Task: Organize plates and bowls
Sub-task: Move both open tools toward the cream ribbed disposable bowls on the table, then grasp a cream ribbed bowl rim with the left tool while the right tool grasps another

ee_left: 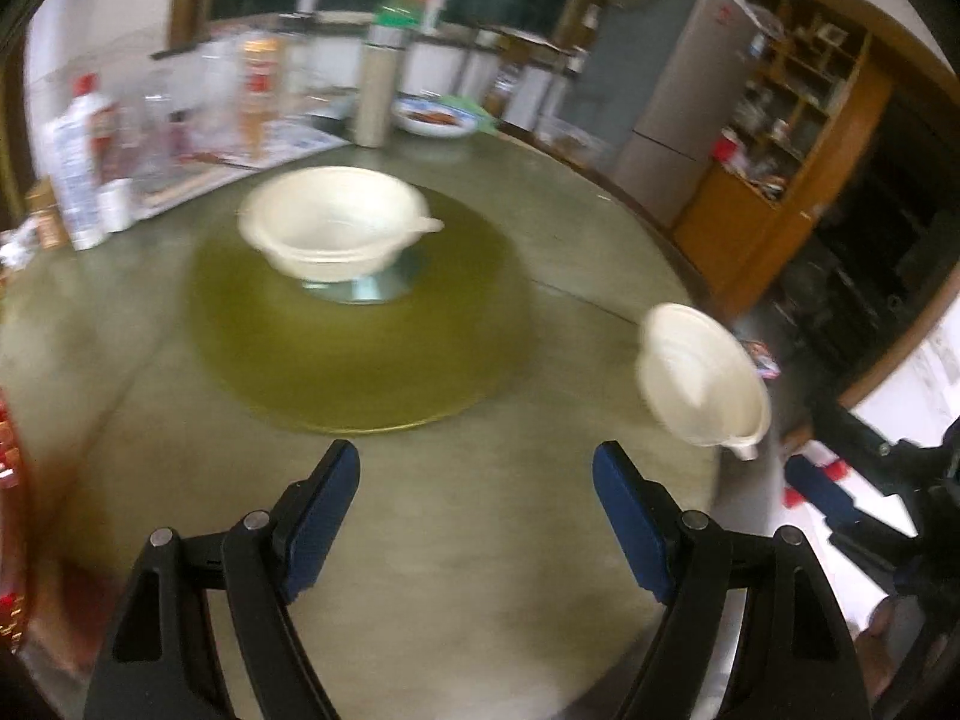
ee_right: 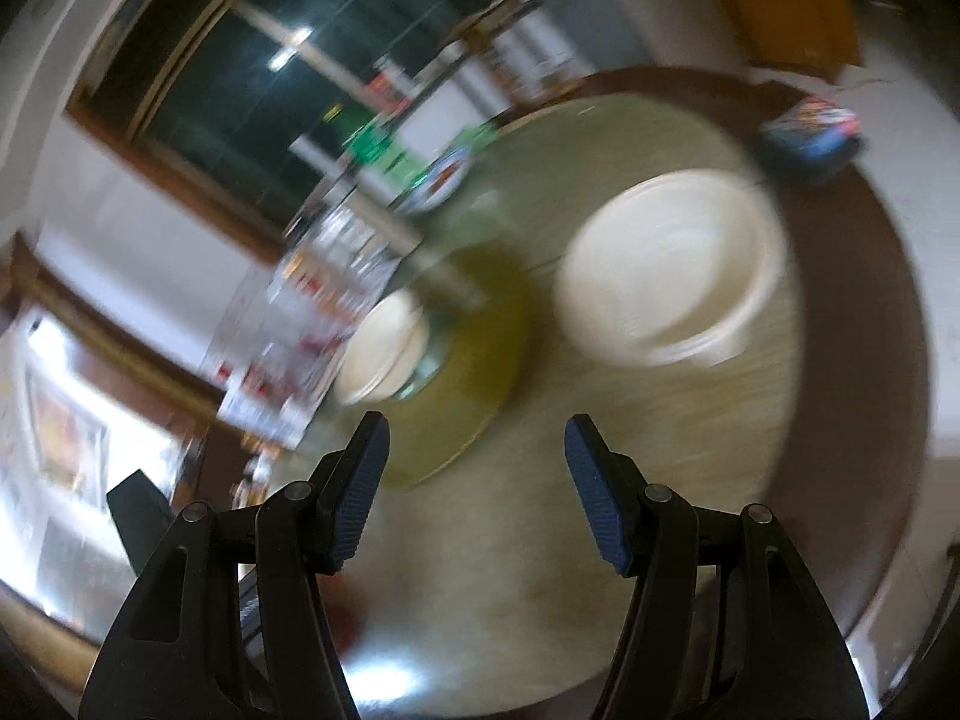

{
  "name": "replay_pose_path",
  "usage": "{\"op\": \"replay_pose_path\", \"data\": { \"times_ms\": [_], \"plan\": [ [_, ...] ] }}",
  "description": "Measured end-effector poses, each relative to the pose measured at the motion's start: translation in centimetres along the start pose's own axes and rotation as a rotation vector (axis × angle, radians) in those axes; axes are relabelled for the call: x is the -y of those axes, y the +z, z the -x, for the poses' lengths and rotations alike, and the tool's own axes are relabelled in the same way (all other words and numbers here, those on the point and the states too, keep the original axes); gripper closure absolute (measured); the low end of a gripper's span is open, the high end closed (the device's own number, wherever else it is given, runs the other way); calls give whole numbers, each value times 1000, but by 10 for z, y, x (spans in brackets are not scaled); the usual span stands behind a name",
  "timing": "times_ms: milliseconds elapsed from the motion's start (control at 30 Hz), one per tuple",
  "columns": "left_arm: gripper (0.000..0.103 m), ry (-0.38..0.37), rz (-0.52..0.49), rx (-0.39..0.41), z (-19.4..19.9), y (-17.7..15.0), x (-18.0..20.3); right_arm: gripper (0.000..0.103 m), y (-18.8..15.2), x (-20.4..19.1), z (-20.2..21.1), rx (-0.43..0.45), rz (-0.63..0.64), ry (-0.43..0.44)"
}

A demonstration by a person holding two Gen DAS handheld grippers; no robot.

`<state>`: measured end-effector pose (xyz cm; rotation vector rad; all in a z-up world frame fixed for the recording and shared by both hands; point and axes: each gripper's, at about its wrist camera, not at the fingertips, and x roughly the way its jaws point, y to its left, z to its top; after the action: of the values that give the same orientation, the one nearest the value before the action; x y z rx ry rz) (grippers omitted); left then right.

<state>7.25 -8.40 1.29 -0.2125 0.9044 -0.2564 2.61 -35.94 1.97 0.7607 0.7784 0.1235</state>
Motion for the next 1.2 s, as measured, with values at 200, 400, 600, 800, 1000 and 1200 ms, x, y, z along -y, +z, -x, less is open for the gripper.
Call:
{"op": "replay_pose_path", "data": {
  "times_ms": [200, 400, 600, 800, 1000, 1200],
  "plan": [
    [23, -50, -34, -56, -43, 16, 49, 41, 31, 59, 1, 4, -154, -73],
    [23, -35, -48, -84, -79, 24, 79, 41, 51, 91, -12, 0, -239, -101],
    [23, -10, -49, -98, -103, 29, 95, 41, 64, 97, -36, -10, -258, -121],
    [23, 23, -80, -104, -123, 33, 105, 41, 69, 100, -51, -14, -250, -162],
    [85, 60, -165, -156, -138, 24, 108, 94, 67, 91, -67, -75, -171, -190],
    [86, 88, -172, -111, -113, 18, 91, 94, 51, 70, -61, -71, -114, -173]
  ]
}}
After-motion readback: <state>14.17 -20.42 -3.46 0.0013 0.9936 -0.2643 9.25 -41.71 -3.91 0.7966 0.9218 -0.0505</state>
